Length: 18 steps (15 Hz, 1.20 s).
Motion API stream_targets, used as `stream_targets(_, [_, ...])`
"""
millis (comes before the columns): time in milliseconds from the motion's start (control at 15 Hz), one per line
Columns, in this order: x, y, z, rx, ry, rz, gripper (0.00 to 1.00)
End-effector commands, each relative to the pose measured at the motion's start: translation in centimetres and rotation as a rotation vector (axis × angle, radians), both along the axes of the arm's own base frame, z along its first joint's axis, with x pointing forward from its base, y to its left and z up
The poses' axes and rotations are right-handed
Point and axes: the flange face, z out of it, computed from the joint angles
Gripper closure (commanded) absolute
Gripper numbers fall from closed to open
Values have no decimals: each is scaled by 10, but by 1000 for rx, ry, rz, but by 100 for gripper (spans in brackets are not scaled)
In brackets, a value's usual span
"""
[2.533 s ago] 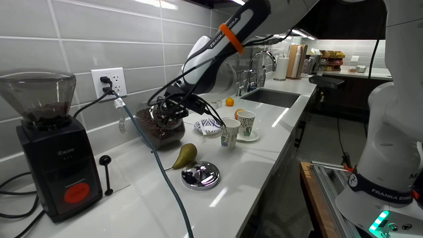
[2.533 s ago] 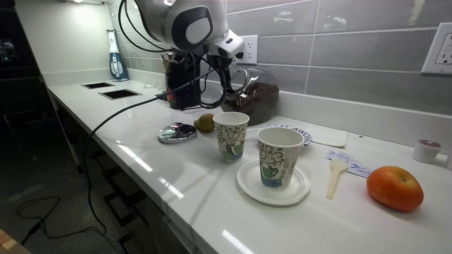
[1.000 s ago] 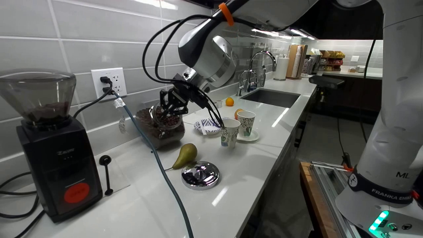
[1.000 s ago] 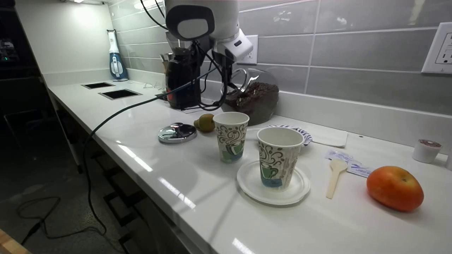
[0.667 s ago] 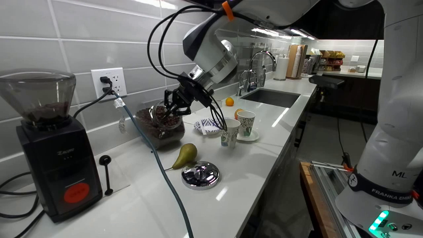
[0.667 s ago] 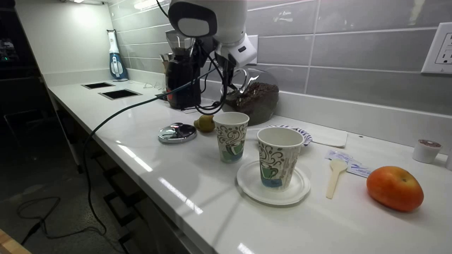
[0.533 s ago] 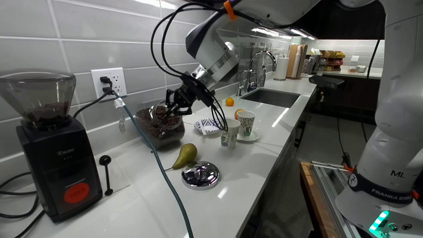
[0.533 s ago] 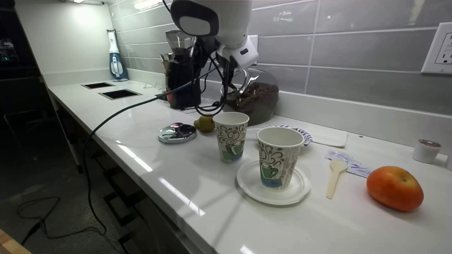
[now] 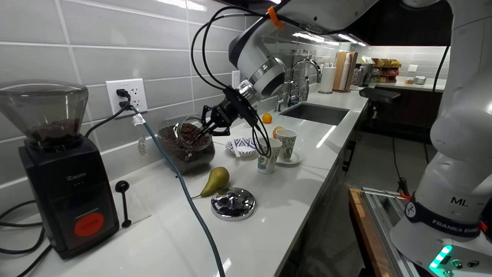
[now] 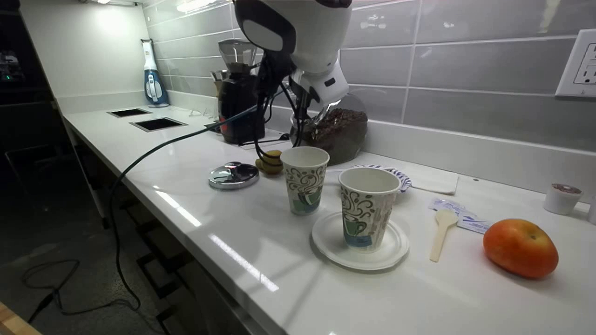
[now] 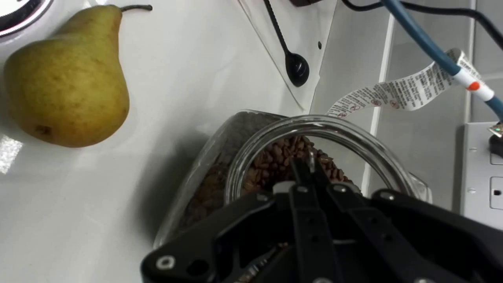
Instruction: Lift and drop the spoon in the container
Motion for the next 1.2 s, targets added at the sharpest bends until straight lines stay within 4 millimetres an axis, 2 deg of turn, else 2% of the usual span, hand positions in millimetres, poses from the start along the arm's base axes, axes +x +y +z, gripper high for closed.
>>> stream_targets(0, [-18,4,9,15,-49,22,99])
stream_targets(267, [-27,9,17,37,-87,11,99])
stream_targets(333, [-27,9,27,56,-110,-5,99])
stream_targets(533, [-35,11,34,91,-109,-47,99])
stream_targets(733, [-39,20,37,107,-85,-72,99])
stream_targets(1133, [-40,43,31,141,-7,-141,99])
